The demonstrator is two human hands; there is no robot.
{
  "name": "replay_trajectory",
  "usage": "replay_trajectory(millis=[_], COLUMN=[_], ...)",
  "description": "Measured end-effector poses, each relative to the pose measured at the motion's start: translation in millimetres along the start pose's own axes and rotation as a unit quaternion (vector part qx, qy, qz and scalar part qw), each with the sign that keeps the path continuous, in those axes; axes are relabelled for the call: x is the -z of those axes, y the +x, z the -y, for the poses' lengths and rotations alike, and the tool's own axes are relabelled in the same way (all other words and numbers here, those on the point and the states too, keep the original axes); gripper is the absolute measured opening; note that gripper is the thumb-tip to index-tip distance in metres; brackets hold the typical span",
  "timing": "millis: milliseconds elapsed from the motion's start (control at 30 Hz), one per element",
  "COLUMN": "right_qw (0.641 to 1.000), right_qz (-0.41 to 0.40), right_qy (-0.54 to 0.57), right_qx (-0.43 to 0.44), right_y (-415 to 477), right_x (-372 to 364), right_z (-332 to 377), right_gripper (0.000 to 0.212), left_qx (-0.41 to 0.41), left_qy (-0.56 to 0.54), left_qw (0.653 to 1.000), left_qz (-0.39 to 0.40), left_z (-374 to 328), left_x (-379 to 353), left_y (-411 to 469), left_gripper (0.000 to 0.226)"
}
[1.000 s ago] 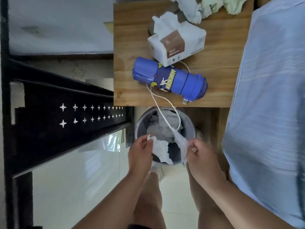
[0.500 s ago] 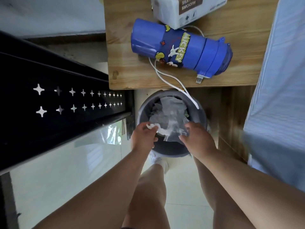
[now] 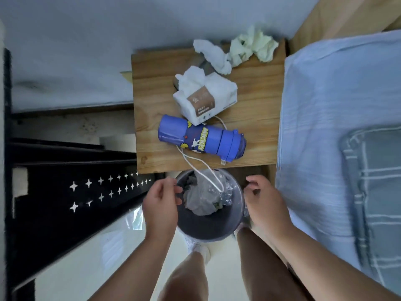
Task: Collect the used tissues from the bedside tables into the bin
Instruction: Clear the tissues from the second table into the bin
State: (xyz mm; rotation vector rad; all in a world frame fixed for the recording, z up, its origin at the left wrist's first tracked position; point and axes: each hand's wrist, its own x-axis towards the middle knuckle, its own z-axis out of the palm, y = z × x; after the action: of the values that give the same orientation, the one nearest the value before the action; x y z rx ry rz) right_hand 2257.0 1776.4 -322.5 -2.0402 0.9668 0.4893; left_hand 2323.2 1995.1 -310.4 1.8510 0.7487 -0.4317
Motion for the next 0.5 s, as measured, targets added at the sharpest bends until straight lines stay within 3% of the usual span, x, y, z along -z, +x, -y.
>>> replay_trajectory(millis=[133,267,367,500], right_qw=[0.996,0.987,0.979,0.961], right_qz=[-0.049,-0.085,-0.105,-0.137], right_qy=[0.029,0.044,-0.004,-0.094], right_qx=[0.066,0.127,0.173,0.221], right_y=[25.4,63.9,101.3,154.3], right_x=[56.2,97.9,115.1,121.2], right_z=[52.7,105.1,137.9,173.3], right_gripper=[0.019,0.017,0.030,0.049], left_qx=[-0.127,-0.219,-0.284,-0.358], left_qy=[-0.007,0.013,0.117,0.310], left_qw=[0.991,0.973,0.948,0.875], left_qz=[0.037,0.072,0.089,0.100], left_z=[-72.4,-142.9,-191.8,-233.3], left_x=[-8.6,-35.6,-69.0,-112.1], left_y=[4.7,22.6,46.6,84.7], left_gripper=[0.035,0.027,0.019,0.023])
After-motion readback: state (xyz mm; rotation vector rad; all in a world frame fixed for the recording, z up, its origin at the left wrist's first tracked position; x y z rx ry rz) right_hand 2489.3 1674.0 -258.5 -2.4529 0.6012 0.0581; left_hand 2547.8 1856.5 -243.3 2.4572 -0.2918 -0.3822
